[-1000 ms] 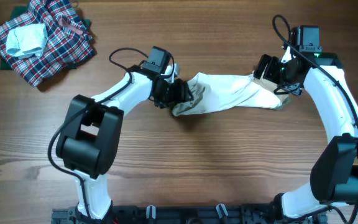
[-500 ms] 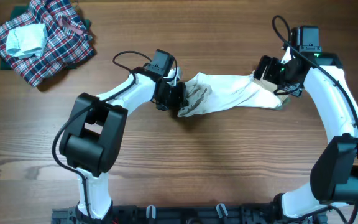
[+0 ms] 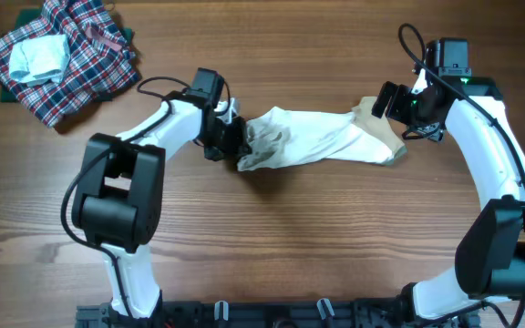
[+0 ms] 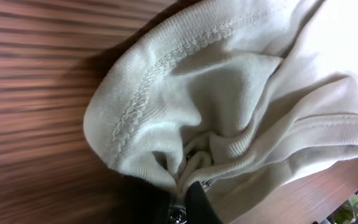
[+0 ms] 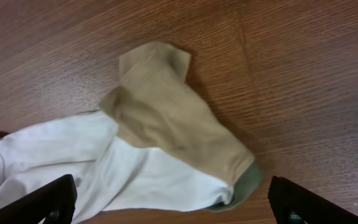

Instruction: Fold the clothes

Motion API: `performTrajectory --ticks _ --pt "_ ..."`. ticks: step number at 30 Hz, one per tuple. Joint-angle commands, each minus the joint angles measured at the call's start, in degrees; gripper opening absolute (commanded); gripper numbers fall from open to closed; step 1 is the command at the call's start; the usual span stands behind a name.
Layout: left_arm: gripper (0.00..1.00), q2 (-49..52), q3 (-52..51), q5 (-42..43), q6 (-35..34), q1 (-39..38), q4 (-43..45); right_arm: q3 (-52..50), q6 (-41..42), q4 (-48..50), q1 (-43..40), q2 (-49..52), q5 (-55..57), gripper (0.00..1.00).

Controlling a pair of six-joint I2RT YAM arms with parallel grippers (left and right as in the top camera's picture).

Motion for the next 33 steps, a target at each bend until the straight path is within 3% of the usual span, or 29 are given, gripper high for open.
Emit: performTrajectory --ticks 1,10,21,33 --pt "0.04 -1.6 -0.22 -3.96 2.03 2.82 -1.77 -0.07 -1.16 -0.02 -0.13 0.35 1.2 1.0" --pt "0.04 -6.47 6.84 -17.0 4.81 4.61 -12.48 -0.07 -1.16 0.2 -0.13 0.35 1.2 1.0" --pt "0.04 -8.15 8.61 -16.94 4.74 2.43 -15.15 -0.07 -1.14 0.2 -0.13 0.35 1.2 1.0" --pt "0.04 -8.15 8.61 -16.94 2.51 -9.49 -11.93 -0.07 -1.11 0.15 -0.13 0.35 1.2 1.0"
